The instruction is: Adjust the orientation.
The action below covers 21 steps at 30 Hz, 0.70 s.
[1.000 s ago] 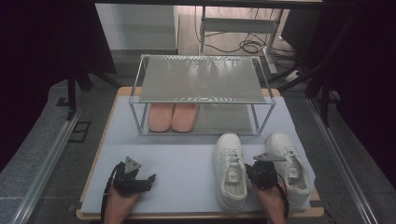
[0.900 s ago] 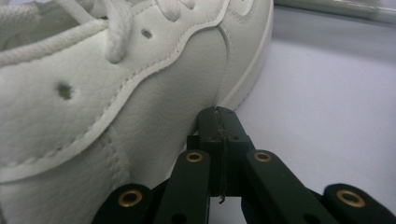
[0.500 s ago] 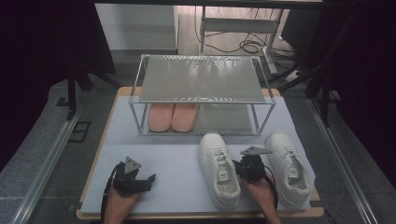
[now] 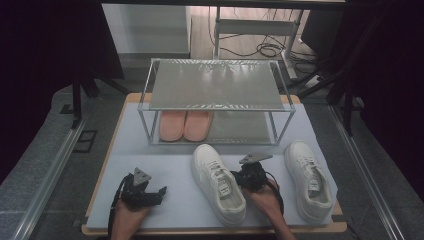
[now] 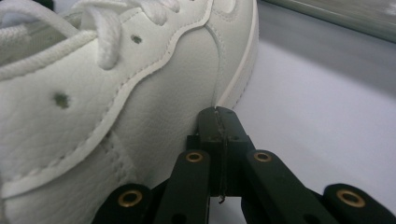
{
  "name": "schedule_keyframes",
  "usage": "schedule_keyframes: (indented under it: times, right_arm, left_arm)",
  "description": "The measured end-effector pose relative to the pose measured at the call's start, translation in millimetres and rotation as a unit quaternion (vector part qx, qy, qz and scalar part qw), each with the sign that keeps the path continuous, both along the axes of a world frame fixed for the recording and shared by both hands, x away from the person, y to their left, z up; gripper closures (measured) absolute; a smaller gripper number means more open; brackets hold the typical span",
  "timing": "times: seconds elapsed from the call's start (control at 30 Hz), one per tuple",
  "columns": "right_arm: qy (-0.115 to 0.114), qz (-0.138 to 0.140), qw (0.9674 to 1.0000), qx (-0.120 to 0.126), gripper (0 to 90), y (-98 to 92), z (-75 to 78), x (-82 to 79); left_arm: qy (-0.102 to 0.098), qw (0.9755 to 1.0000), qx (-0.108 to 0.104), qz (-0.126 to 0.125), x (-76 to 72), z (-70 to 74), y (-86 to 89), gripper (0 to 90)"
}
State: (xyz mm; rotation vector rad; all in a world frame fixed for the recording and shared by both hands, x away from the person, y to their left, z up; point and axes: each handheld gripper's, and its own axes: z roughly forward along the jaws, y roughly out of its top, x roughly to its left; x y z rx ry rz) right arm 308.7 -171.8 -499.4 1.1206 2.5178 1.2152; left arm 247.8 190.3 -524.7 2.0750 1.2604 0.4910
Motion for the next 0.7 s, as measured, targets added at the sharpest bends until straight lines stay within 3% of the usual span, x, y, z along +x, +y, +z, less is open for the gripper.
schedule_keyframes:
  times: [0.17,0.43,0.53,0.7]
  right_arm:
    - [-0.005,0.000,0.9999,-0.010,89.5,-3.4,3.0,0.4]
    - [-0.011,-0.022,0.9992,-0.031,66.2,-24.5,10.9,-11.1]
    - [-0.005,-0.028,0.9989,-0.038,60.7,-31.9,13.1,-15.8]
    - [-0.004,-0.038,0.9989,-0.028,57.2,-43.9,22.2,-26.5]
  left_arm:
    - [0.000,1.0000,0.000,0.000,0.0,0.0,0.0,14.6]
    - [0.000,1.0000,0.000,0.000,0.0,0.0,-0.1,14.6]
    - [0.000,1.0000,0.000,0.000,0.0,0.0,-0.1,14.6]
    - [0.000,1.0000,0.000,0.000,-0.1,0.0,-0.1,14.6]
